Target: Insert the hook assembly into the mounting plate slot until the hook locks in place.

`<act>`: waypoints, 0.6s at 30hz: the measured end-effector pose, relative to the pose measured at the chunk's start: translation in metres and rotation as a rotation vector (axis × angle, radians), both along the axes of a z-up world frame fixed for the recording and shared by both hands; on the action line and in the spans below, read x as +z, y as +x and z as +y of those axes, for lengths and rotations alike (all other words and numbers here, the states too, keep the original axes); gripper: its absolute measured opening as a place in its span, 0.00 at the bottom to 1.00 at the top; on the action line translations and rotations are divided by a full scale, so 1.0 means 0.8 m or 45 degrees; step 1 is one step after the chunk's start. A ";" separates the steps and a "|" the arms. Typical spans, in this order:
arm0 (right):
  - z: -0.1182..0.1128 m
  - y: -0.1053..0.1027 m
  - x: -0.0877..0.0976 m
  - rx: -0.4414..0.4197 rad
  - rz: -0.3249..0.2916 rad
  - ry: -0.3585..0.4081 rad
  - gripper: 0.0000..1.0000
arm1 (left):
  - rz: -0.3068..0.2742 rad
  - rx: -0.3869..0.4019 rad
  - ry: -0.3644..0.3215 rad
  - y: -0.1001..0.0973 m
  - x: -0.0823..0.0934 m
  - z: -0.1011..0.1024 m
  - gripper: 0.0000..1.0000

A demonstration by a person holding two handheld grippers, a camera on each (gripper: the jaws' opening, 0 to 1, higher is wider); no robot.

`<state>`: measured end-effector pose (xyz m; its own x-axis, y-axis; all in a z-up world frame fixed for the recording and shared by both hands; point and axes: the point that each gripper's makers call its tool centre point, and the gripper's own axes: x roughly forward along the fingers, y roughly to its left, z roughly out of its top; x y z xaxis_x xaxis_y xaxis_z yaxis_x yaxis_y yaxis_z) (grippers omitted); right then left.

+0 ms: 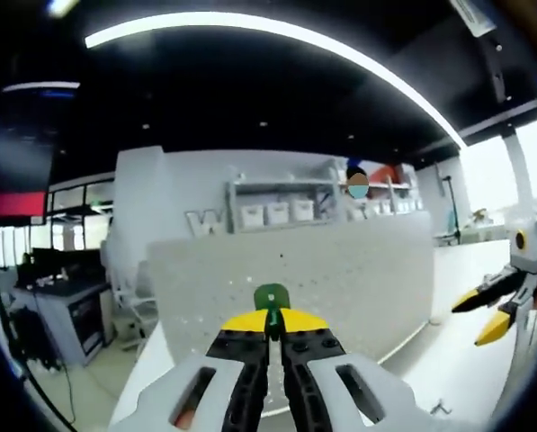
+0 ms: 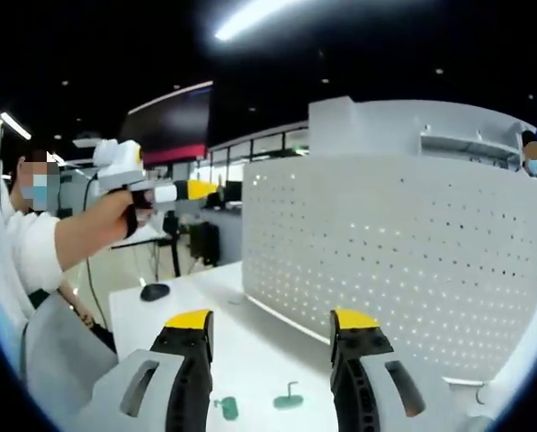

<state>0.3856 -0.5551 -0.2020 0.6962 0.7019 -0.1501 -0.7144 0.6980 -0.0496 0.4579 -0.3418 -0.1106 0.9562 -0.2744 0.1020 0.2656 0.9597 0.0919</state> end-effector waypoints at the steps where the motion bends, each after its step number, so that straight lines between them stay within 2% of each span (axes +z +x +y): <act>1: -0.001 0.001 0.000 -0.006 0.000 -0.002 0.52 | -0.003 0.016 0.001 0.004 0.001 0.003 0.03; 10: -0.004 0.003 -0.010 -0.021 0.026 -0.007 0.52 | -0.024 0.098 -0.022 0.045 0.004 0.020 0.03; 15: -0.011 0.007 -0.009 -0.039 0.026 -0.002 0.52 | -0.057 0.151 0.039 0.064 0.010 0.031 0.03; 18: -0.014 0.009 -0.011 -0.048 0.030 -0.010 0.52 | -0.074 0.184 0.039 0.076 0.015 0.042 0.03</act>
